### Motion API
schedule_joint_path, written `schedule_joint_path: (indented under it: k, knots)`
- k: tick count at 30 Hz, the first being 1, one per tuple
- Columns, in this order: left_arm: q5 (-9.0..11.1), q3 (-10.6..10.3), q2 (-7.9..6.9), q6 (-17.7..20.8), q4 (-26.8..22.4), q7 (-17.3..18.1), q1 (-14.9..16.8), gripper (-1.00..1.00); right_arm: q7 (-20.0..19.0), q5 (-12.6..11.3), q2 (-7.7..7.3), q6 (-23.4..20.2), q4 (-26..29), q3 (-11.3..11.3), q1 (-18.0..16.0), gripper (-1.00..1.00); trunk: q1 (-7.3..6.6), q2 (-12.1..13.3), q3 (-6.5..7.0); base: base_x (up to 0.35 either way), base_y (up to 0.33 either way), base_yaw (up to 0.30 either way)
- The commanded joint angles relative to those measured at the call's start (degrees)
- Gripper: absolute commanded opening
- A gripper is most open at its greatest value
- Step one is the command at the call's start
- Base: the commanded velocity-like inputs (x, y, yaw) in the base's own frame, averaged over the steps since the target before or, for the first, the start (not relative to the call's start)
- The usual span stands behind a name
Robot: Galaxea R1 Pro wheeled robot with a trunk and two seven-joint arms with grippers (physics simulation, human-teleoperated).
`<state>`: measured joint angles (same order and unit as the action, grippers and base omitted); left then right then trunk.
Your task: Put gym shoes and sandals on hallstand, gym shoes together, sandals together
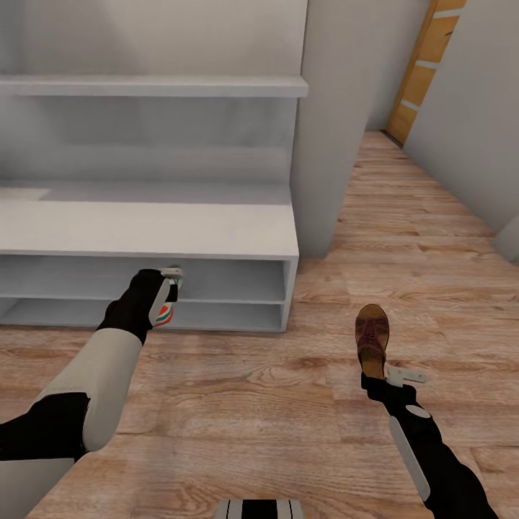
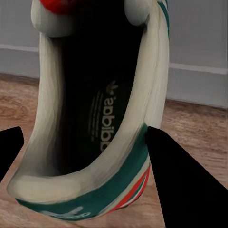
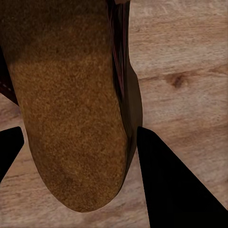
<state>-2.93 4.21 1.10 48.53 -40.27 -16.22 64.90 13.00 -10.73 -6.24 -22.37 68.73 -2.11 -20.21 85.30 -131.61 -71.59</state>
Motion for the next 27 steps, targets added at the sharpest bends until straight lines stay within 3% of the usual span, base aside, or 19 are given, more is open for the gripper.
schedule_joint_path:
  k: [1, 16, 27]
  knots:
    - [-0.1, 0.0, 0.02, -0.3, 0.0, 0.1, 0.0, -1.0, 0.0, -0.2, 0.0, 0.0, 0.0, 0.0, 0.0, -1.0, 0.0, 0.0, 0.0, 0.0, 0.0, 0.0]
    - [0.1, 0.0, 0.11, -5.0, 0.1, 0.2, -2.1, -1.0, 0.0, -0.2, 0.0, 0.0, 0.0, 0.0, 0.0, -1.0, 0.0, 0.0, 0.0, 0.0, 0.0, 0.0]
    - [0.1, 0.0, 0.13, -5.6, 0.2, 0.1, -2.4, -1.0, 0.0, -0.2, 0.0, 0.0, 0.0, 0.0, 0.0, -1.0, 0.0, 0.0, 0.0, 0.0, 0.0, 0.0]
